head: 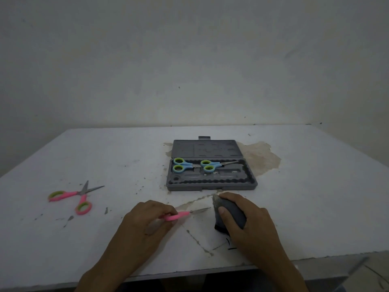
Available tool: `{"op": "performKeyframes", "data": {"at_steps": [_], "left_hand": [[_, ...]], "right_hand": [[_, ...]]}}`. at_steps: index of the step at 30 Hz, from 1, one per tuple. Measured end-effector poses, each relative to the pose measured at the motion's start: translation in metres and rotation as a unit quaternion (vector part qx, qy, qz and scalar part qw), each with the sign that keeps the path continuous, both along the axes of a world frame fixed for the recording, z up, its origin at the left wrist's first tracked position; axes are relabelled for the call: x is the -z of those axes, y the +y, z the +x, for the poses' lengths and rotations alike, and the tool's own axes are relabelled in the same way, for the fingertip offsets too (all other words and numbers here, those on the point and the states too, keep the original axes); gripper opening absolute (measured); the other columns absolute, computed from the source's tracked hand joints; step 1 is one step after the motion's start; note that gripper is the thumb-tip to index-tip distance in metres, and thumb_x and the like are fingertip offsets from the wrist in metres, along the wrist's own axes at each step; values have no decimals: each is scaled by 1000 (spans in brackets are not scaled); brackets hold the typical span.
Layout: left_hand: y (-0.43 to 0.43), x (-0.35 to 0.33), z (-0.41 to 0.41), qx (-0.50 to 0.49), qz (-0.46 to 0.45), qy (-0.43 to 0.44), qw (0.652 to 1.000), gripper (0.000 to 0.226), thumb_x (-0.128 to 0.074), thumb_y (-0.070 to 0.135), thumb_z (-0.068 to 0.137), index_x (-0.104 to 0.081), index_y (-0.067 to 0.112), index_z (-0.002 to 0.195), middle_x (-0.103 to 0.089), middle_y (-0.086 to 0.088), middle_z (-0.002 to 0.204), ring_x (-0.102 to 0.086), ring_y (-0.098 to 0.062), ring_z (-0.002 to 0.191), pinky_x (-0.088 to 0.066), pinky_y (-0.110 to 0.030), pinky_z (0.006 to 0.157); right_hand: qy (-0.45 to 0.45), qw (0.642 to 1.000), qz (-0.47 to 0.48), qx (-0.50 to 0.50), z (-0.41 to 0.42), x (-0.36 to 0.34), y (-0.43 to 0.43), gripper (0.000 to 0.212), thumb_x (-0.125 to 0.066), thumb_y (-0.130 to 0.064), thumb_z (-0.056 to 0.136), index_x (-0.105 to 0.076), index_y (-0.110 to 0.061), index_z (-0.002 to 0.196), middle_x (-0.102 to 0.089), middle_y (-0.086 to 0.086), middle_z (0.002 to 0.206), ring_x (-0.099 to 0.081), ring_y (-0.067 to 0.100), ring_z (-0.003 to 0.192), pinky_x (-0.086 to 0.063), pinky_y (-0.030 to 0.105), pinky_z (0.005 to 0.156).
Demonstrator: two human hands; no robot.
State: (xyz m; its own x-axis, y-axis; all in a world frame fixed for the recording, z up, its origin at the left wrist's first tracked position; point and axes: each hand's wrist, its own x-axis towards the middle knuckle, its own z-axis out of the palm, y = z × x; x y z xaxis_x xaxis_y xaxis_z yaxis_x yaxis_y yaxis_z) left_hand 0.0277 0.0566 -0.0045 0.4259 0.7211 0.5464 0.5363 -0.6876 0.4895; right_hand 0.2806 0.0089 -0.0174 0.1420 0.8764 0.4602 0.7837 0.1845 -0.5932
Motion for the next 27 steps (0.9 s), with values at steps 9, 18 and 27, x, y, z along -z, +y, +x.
{"op": "performKeyframes", "data": {"at_steps": [9,18,27], "left_hand": [[-11,-20,-3,-62,-157,-35,985,23,-76,19,82,-75,40,91,-68,25,74,-60,-2,73,-43,-6,58],[-16,-26,1,-2,-381,-167,909,33,-89,20,59,-80,20,91,-79,-2,80,-74,-9,87,-50,-6,74],[-14,-25,11,-74,-385,-259,883,17,-80,3,74,-79,12,89,-78,-5,82,-70,-15,75,-54,-16,61]], "right_hand": [[-5,1000,8,1,-1,1,0,42,-43,-59,88,-56,-39,122,-63,-24,108,-61,5,94,-46,36,83],[-9,1000,24,-1,-1,3,0,41,-44,-58,89,-57,-38,122,-65,-20,105,-61,6,89,-50,42,81],[-12,1000,24,-2,0,4,0,41,-44,-58,89,-58,-36,122,-66,-19,105,-61,5,88,-49,42,80]]}}
